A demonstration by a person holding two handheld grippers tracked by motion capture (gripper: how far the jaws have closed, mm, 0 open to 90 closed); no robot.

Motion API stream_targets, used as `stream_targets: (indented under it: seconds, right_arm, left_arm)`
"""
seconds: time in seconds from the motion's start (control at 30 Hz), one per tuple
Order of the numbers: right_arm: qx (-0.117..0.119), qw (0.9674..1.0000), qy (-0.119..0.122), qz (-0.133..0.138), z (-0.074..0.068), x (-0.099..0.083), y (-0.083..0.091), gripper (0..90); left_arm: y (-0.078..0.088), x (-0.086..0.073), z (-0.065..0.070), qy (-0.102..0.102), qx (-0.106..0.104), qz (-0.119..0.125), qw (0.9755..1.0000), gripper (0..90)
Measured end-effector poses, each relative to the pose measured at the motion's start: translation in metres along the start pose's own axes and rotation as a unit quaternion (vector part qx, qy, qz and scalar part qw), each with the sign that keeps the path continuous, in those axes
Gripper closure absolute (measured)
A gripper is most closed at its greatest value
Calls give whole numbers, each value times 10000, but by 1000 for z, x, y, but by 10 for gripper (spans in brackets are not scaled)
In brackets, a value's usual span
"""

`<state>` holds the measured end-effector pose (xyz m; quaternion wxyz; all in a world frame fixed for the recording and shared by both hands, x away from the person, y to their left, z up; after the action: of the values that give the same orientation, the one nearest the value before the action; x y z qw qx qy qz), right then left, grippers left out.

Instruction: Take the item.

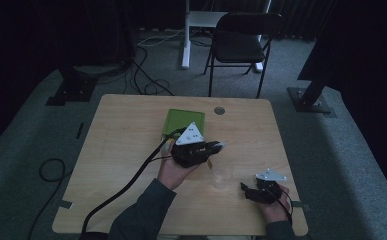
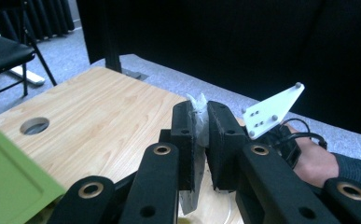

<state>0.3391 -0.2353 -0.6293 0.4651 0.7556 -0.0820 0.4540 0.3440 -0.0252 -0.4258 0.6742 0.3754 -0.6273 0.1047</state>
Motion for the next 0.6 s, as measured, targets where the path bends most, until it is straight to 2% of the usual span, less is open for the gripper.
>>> stream_targets:
  seconds: [0.37, 0.6]
  right_arm:
    - [-1, 10000, -9, 2, 0, 0, 0, 267]
    - [-1, 10000, -11, 2, 0, 0, 0, 267]
  left_arm:
    - [-17, -4, 10, 168, -181, 36, 9997, 828]
    - [-26, -11, 15, 158, -219, -59, 9996, 823]
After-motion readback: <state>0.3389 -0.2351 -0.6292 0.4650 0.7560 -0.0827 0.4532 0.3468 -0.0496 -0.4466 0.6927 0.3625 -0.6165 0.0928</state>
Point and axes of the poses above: each handheld gripper's, and its own axes: y roughly backward along the jaws, x roughly out of its top, z roughly to its right, the point moved 7 cm from there along -y, roughly forward along the jaws, and after that the axes turned 14 degrees about x, right-handed, at the moved point
